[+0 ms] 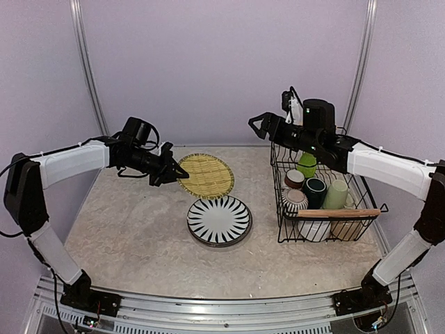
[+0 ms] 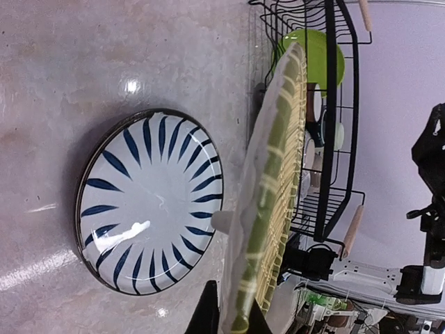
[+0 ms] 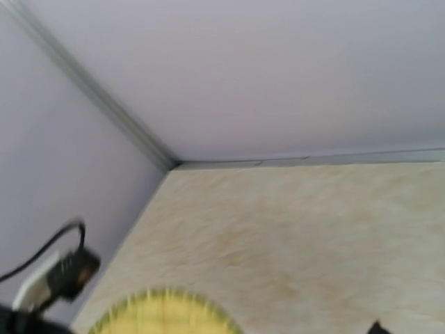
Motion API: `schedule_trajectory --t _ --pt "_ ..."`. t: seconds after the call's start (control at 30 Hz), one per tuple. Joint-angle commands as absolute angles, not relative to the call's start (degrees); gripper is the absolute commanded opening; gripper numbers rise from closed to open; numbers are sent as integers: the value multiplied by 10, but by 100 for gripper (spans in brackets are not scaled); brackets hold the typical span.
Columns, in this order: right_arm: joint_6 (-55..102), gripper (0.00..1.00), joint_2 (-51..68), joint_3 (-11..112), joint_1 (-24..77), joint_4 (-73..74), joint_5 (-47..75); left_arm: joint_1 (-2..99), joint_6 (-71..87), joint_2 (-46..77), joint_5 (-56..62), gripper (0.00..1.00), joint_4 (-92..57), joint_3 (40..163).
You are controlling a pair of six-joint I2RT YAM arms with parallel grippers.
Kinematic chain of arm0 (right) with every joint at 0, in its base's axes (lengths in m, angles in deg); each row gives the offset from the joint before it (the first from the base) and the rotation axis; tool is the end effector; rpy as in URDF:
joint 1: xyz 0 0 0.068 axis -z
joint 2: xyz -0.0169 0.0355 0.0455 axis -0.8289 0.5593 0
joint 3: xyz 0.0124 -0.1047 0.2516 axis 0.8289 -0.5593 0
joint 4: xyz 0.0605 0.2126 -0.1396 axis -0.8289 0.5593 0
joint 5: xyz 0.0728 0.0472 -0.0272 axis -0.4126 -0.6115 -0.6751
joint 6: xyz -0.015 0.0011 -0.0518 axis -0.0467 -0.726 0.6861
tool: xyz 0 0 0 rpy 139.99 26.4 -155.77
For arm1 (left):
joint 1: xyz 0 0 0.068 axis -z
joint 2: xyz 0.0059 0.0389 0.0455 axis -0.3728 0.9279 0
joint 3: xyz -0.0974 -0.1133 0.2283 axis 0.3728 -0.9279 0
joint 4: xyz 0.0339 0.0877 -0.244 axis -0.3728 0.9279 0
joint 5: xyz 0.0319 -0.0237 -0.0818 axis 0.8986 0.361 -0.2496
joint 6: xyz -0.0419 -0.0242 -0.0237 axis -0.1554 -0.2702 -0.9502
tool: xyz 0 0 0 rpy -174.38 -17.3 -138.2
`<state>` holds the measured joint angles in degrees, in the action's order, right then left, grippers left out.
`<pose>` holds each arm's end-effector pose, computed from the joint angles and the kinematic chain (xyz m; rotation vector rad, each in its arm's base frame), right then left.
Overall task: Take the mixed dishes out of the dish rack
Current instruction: Pass from the right arm to the left, then place the plate on the plate.
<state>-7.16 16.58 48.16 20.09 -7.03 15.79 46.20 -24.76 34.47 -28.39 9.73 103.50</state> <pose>0.3021 0.2229 0.3516 -0.0516 1.8388 1.0148 0.3208 -0.1698 0.2774 -0.0659 2.5673 -1.3439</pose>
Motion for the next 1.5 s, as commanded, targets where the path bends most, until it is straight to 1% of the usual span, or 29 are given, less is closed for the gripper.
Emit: schedule_trajectory --t 0.0,0.17,0.43,0.57,0.77,0.87,1.03,1.07,1.13,1.23,1.27,1.3,1.37,1.4,1.43,1.47 --pt "-44 88 121 438 206 -31 237 497 -310 351 -240 0 81 996" --pt "-40 88 110 428 212 -34 243 534 -304 359 -212 0 84 990" --pt "-46 88 131 429 215 -52 224 536 -304 444 -280 0 79 1015" --pt "-48 88 143 437 214 -49 216 542 -317 454 -297 0 50 1003" --pt "-48 88 140 433 216 -57 216 546 -317 478 -305 0 60 1018" --pt "-49 88 143 433 217 -56 216 547 -317 489 -314 9 64 1026" --pt "-50 88 141 432 216 -58 216 547 -319 502 -320 12 67 1031" --pt "-50 88 140 431 216 -58 216 547 -318 502 -320 15 70 1032" --pt "-50 88 138 429 217 -59 216 548 -317 504 -315 29 76 1034" --pt "-50 88 135 427 216 -57 216 548 -313 494 -283 45 92 1029" --pt "-50 88 134 426 216 -56 216 547 -311 490 -270 52 99 1030" --pt "-50 88 133 424 217 -55 216 546 -309 486 -260 62 106 1031" --pt "-50 88 131 421 217 -55 217 545 -308 481 -237 76 119 1034" --pt "-49 88 130 419 218 -54 220 545 -307 479 -227 85 126 1036" --pt "-49 88 130 418 217 -53 222 544 -308 477 -218 96 133 1038" --pt "-49 88 129 418 218 -51 224 544 -310 476 -211 99 138 1039"
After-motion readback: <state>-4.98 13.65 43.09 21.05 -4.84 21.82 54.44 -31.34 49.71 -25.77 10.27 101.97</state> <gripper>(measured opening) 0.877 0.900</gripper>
